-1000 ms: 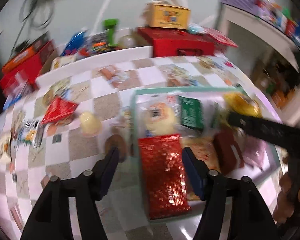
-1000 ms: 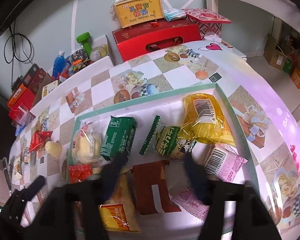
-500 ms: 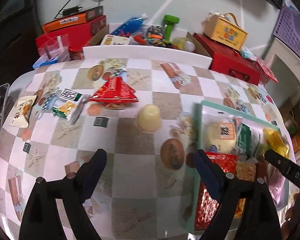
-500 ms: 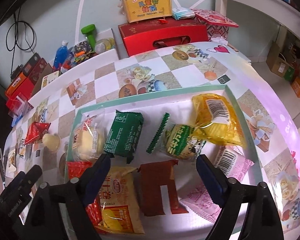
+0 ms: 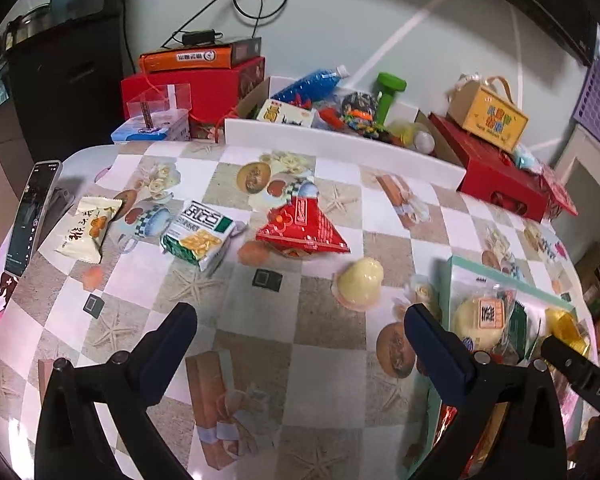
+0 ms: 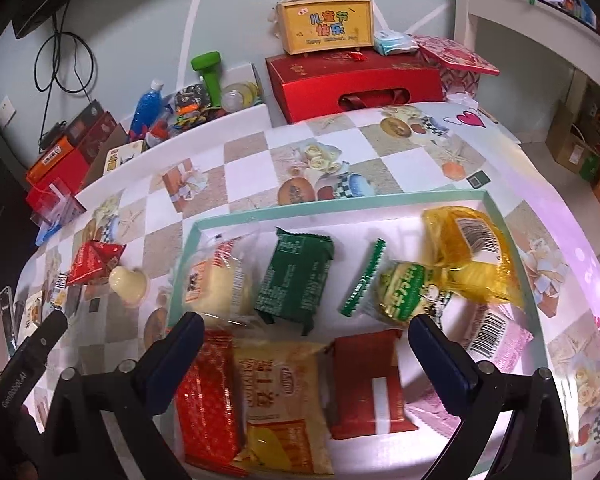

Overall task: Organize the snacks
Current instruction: 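Move both tools back toward the remaining snacks on the table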

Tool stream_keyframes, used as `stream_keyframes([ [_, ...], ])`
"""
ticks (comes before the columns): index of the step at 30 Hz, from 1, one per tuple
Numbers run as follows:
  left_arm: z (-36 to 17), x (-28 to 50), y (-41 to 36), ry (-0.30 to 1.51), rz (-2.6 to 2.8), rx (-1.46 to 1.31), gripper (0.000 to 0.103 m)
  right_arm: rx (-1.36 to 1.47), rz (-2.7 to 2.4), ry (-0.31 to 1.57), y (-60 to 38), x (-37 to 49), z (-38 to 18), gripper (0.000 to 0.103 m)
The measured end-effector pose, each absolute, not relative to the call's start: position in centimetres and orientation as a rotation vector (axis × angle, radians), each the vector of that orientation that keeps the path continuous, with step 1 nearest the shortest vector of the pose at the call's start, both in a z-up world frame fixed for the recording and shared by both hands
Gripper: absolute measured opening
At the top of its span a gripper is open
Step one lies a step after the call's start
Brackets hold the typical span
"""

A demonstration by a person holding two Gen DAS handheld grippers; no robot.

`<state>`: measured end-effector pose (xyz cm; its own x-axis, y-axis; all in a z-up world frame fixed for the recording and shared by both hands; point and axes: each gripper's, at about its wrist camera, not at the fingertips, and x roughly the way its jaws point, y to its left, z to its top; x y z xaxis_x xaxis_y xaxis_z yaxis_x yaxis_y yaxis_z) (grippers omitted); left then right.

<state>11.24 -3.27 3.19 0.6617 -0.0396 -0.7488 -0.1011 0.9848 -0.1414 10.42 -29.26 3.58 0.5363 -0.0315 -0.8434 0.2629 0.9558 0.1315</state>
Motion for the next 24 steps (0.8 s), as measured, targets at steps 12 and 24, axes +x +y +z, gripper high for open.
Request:
stream_keyframes([
  [12,4.0,11.1,0.2,0.777,0.086,-0.247,0.103,0.223,-0.062,0.943,-23.4,11.5,4.0,0.103],
  [24,3.9,11.3,3.6,0.812,0.051,-0.371,0.103,0.294,0.062,0.853,-18.9,12.0,4.2,0.103],
])
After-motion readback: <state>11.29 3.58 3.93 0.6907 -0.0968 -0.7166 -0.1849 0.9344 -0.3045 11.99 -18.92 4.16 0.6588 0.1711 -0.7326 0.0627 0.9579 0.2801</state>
